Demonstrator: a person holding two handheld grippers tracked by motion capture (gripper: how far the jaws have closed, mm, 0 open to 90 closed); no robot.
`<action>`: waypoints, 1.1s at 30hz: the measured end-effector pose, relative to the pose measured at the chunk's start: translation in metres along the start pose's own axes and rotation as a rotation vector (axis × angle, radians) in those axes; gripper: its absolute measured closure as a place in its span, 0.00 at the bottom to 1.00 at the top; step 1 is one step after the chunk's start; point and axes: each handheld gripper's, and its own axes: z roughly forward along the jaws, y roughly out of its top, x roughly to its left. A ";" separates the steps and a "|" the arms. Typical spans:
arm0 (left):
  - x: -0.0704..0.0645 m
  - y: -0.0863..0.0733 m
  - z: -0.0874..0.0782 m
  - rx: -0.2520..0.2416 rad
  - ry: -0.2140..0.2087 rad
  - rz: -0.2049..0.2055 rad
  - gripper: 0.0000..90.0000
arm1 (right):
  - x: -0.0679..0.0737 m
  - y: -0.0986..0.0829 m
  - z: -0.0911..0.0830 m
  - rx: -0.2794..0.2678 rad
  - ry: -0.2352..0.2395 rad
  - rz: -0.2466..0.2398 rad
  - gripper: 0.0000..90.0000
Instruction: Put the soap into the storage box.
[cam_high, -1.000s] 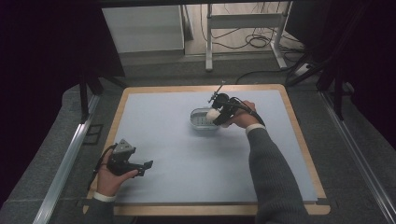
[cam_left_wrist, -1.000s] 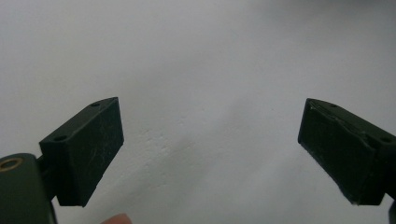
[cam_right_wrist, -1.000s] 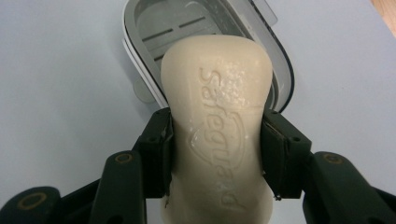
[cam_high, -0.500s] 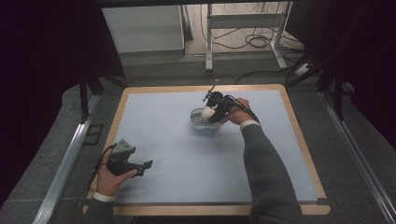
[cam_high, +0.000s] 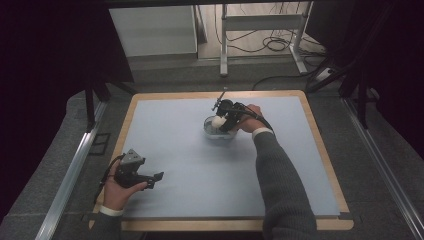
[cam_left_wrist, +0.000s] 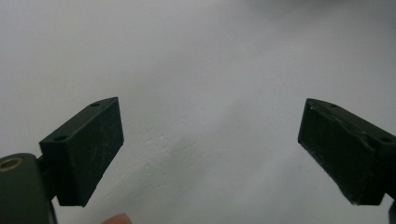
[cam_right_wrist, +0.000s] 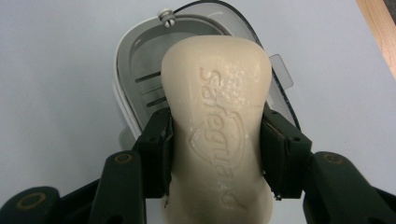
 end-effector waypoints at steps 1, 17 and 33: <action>0.000 0.000 0.000 0.002 0.000 0.002 0.08 | 0.001 0.000 0.002 0.004 -0.002 -0.007 0.54; -0.001 0.000 0.002 0.007 0.002 0.010 0.08 | 0.001 -0.002 -0.014 -0.114 -0.055 0.110 0.42; -0.004 0.008 0.004 0.007 0.013 0.015 0.08 | 0.013 -0.027 -0.023 -0.235 -0.056 0.235 0.34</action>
